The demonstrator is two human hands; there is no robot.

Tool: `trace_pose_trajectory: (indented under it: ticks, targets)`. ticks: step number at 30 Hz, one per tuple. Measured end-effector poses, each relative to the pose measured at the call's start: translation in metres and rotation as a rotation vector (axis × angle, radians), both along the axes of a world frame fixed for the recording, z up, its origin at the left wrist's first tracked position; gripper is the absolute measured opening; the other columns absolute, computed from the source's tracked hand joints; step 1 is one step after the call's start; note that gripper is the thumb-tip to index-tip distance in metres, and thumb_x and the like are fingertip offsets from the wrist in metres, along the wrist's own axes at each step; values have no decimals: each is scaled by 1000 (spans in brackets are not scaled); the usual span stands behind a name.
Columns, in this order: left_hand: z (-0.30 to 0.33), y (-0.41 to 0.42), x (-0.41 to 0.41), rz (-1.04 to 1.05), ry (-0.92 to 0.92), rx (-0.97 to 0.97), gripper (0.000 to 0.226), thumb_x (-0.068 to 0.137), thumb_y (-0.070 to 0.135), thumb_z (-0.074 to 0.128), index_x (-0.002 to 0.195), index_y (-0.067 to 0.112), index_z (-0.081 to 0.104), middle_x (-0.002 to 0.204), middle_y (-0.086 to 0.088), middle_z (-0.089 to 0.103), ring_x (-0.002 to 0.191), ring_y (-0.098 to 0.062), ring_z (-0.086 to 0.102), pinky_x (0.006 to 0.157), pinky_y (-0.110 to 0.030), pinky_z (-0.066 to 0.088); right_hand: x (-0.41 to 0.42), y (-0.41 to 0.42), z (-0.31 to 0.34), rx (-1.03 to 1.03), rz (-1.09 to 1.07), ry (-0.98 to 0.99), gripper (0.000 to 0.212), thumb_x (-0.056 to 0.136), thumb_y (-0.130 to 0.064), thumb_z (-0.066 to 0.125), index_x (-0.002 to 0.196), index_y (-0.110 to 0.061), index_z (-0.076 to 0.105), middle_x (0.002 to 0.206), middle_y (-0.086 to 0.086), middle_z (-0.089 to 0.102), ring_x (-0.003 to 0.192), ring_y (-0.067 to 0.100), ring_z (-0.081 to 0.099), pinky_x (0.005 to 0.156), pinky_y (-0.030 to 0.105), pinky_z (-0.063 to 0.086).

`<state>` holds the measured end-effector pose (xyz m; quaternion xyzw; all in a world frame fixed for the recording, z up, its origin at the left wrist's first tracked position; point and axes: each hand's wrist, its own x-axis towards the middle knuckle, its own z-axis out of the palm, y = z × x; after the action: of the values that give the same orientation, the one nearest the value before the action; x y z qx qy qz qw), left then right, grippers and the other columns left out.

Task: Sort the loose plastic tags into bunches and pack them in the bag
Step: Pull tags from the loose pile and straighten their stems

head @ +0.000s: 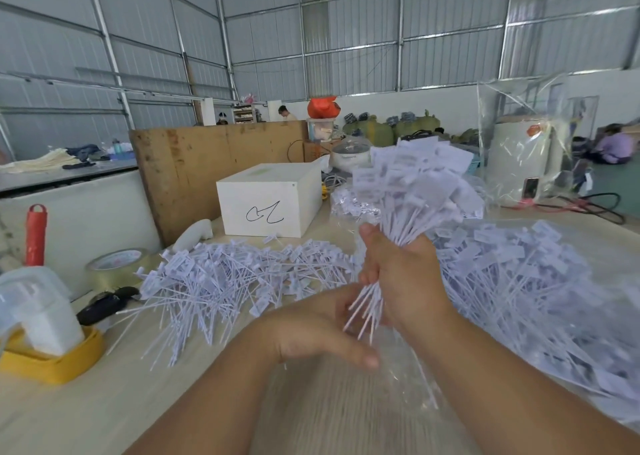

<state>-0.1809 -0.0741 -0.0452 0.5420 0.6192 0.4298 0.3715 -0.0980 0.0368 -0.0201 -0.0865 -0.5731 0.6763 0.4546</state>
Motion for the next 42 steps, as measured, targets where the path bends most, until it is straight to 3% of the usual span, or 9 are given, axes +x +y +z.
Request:
trace_pose_trajectory:
  ticks: [4, 9, 12, 16, 22, 26, 32, 36, 42]
  targets:
    - [-3, 7, 6, 167, 223, 22, 36, 67, 16, 79, 100, 22, 65, 94, 7, 70, 88, -14, 67, 84, -32, 52, -3, 6, 2, -177, 66, 49, 30, 90, -12, 66, 65, -12, 50, 40, 0, 37, 35, 14, 37, 45, 28, 39]
    - [2, 11, 16, 297, 178, 167, 6, 69, 17, 59, 71, 23, 61, 65, 7, 52, 62, -10, 50, 62, -24, 43, -5, 10, 3, -480, 204, 81, 51, 89, -9, 66, 43, -16, 47, 41, 2, 36, 32, 14, 36, 39, 24, 39]
    - [4, 13, 21, 339, 167, 221, 15, 62, 35, 61, 74, 27, 58, 67, 9, 50, 64, -11, 45, 63, -27, 34, -5, 15, 6, -630, 225, 113, 38, 90, -10, 66, 56, -12, 49, 44, 1, 36, 35, 14, 35, 39, 24, 41]
    - [3, 15, 30, 332, 57, 322, 38, 63, 45, 58, 94, 23, 64, 74, 18, 59, 73, -2, 56, 69, -22, 41, -4, 19, 10, -719, 220, 122, 32, 91, -13, 66, 64, -10, 49, 44, -2, 39, 34, 11, 36, 39, 21, 43]
    - [1, 32, 49, 684, -28, 696, 47, 73, 67, 49, 101, 30, 55, 92, 13, 66, 93, -10, 65, 84, -27, 50, -5, 17, 7, -721, 221, 88, 32, 90, -13, 66, 64, -11, 49, 48, 0, 44, 36, 12, 44, 40, 23, 45]
    - [-1, 34, 51, 709, 231, 774, 39, 90, 55, 36, 98, 27, 62, 99, 9, 63, 102, -11, 59, 86, -20, 42, -9, 7, -1, -711, 316, 36, 27, 90, -19, 66, 70, -6, 53, 59, 9, 51, 57, 23, 56, 68, 37, 56]
    - [2, 27, 48, 680, 99, 832, 46, 86, 66, 43, 101, 26, 60, 102, 6, 64, 100, -17, 62, 89, -31, 48, -7, 11, 3, -743, 285, 52, 36, 92, -18, 64, 59, -11, 50, 46, 1, 45, 36, 13, 47, 42, 23, 46]
    - [18, 16, 34, 759, 50, 931, 40, 85, 69, 39, 93, 38, 63, 98, 17, 65, 97, -11, 60, 91, -29, 46, -5, 14, 3, -736, 261, 53, 30, 92, -14, 64, 66, -10, 51, 47, 0, 44, 36, 12, 41, 42, 23, 47]
    - [6, 22, 41, 625, 163, 687, 24, 94, 42, 45, 97, 31, 66, 99, 17, 69, 98, 2, 63, 82, -9, 42, -6, 5, 7, -784, 376, 26, 36, 90, -22, 66, 61, -12, 47, 53, 1, 43, 51, 15, 47, 62, 31, 48]
